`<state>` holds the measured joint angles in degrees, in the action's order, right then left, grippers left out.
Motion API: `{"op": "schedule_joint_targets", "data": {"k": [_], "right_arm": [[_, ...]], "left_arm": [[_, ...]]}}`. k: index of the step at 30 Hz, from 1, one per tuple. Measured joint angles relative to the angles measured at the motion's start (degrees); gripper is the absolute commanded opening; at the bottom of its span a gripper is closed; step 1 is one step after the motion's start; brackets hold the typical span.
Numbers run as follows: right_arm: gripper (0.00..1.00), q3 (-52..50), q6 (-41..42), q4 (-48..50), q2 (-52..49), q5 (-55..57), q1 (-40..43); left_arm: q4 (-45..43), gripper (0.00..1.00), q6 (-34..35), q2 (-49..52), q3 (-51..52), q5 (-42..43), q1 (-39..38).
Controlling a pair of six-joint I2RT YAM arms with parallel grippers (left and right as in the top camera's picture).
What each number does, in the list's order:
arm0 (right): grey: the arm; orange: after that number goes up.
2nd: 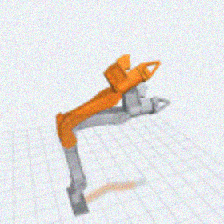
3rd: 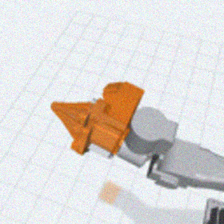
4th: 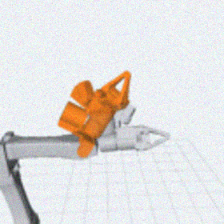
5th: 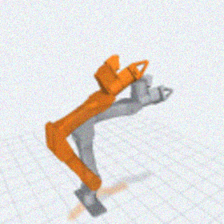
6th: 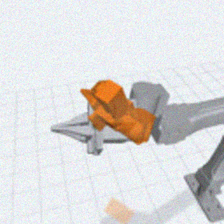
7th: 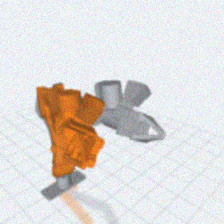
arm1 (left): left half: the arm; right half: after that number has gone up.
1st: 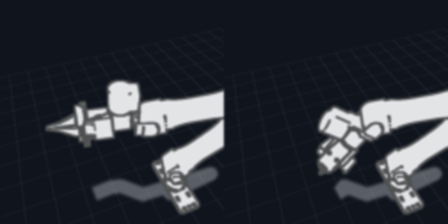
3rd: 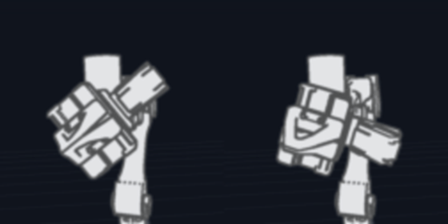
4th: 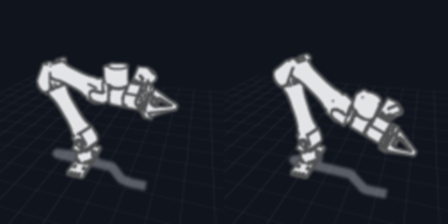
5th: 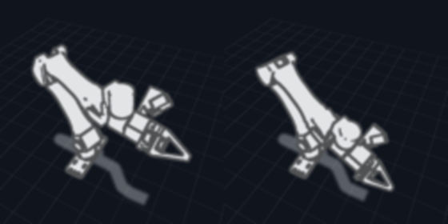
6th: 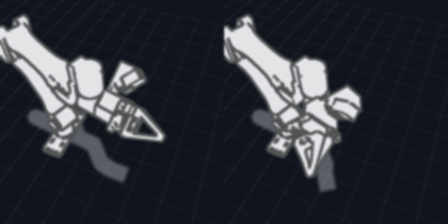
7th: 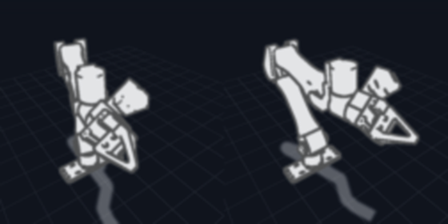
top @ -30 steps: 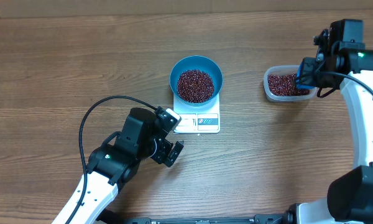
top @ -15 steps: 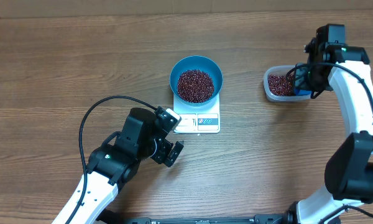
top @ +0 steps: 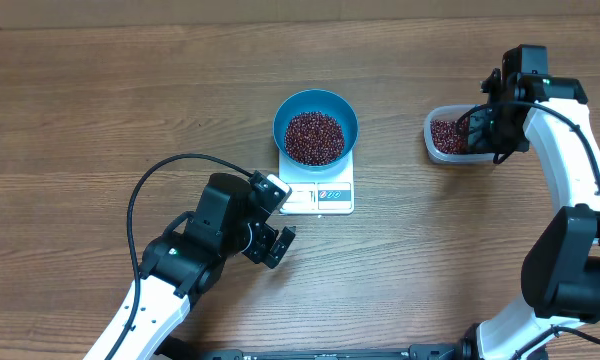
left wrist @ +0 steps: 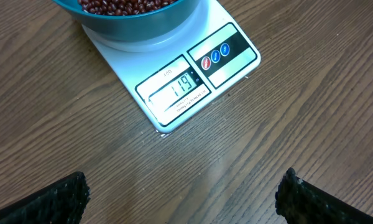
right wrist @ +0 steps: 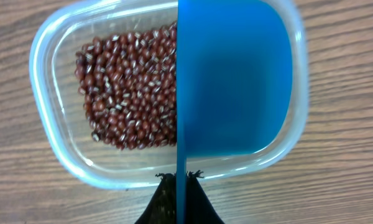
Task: Scoop item into bowl and weigh 150g on scale
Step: 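Bring the scoop back to the bean tub and dip again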
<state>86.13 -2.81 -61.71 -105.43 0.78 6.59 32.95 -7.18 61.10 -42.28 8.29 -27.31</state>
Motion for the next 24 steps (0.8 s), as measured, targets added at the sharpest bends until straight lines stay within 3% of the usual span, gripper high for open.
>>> {"op": "schedule_joint_targets", "data": {"k": [24], "right_arm": [[0.04,-0.07,-1.49,-2.95,-0.28,-2.19,-7.82]], "left_arm": [[0.0,1.0,0.0,0.0,0.0,0.0,0.0]]}}
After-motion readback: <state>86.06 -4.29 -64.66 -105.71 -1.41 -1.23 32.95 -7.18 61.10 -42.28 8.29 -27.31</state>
